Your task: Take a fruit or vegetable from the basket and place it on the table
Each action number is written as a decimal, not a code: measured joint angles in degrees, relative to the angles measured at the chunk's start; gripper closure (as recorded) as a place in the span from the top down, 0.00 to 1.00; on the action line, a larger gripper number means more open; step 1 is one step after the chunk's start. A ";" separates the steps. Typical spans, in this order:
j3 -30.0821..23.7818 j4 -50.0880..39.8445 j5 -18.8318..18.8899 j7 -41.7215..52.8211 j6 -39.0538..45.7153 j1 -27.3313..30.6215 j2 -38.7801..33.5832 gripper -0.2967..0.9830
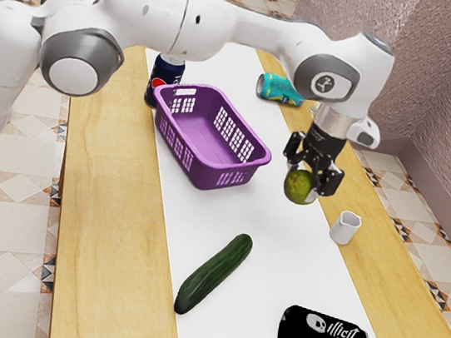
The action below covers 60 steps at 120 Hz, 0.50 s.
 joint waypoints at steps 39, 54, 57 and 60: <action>-1.47 2.19 -0.93 2.99 -0.09 0.06 2.25 0.73; -1.62 2.26 -0.85 3.98 -0.06 0.02 2.37 0.75; -1.46 2.25 -0.69 4.16 -0.12 0.00 2.27 0.75; -1.26 2.21 -0.55 4.33 -0.25 -0.05 1.96 0.76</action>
